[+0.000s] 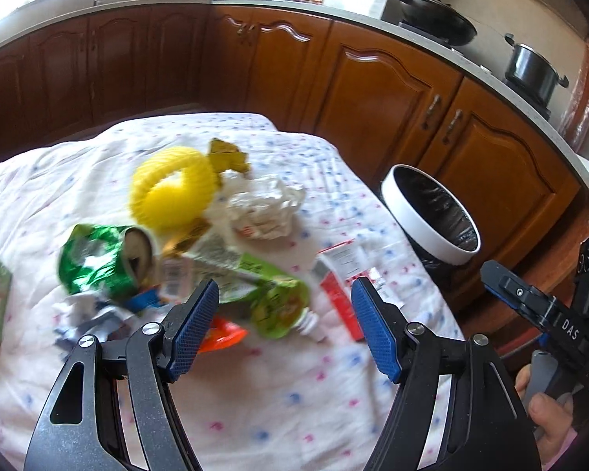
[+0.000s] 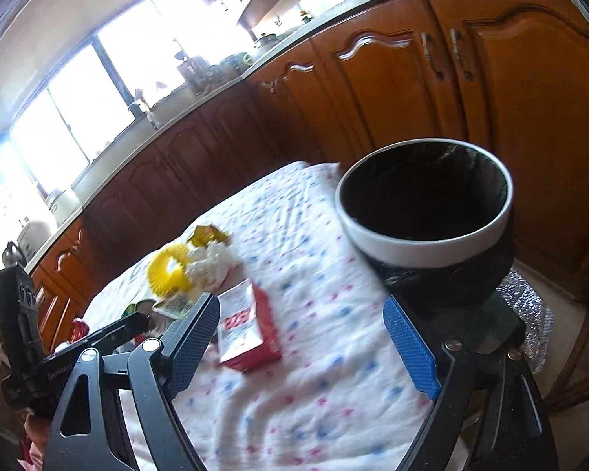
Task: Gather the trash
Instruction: 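Move both tools back toward the trash on the table, then grasp the colorful snack bag with the left tool while the right tool grasps the red-and-white milk carton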
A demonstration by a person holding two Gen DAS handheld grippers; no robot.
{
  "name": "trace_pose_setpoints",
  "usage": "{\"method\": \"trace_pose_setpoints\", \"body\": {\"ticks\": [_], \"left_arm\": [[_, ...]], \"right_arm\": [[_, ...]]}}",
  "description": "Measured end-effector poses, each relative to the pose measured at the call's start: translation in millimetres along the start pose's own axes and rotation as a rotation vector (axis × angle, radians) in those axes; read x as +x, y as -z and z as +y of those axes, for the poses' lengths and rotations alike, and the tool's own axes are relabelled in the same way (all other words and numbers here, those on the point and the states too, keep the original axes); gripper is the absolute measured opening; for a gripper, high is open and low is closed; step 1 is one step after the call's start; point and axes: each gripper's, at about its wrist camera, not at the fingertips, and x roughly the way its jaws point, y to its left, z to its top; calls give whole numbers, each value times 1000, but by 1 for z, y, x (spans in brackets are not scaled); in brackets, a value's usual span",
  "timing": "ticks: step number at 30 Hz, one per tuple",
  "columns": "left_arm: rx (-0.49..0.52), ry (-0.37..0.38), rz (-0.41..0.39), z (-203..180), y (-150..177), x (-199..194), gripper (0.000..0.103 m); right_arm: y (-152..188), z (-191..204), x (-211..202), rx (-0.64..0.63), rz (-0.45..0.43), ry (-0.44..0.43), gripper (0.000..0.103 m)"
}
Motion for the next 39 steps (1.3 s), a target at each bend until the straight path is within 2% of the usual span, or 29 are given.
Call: {"method": "trace_pose_setpoints", "body": {"ticks": [8,20,30,32,33,35,36,38,39], "left_arm": [[-3,-18,6,23,14,-17,71],[20,-3,22,42,43,-26,72],[88,-48,42,43,37,5,72],[108,-73,56,42,36,14,63],[117,-69,72,40,36,19,47],[120,-56,96,39,37,24,30],[122,-47,103,38,37,26,23],[126,-45,102,36,39,26,21],[123,-42,100,35,39,26,14]], "right_arm": [[18,28,7,-73,39,-25,87],[30,43,33,-122,105,-41,87],[30,49,74,-172,173,-10,87],[29,48,82,-175,188,-1,87],[29,48,86,-174,198,-1,86],[30,49,91,-180,213,3,85],[31,49,93,-186,218,6,81],[33,51,96,-199,230,1,71],[34,53,95,-206,232,-10,64]]}}
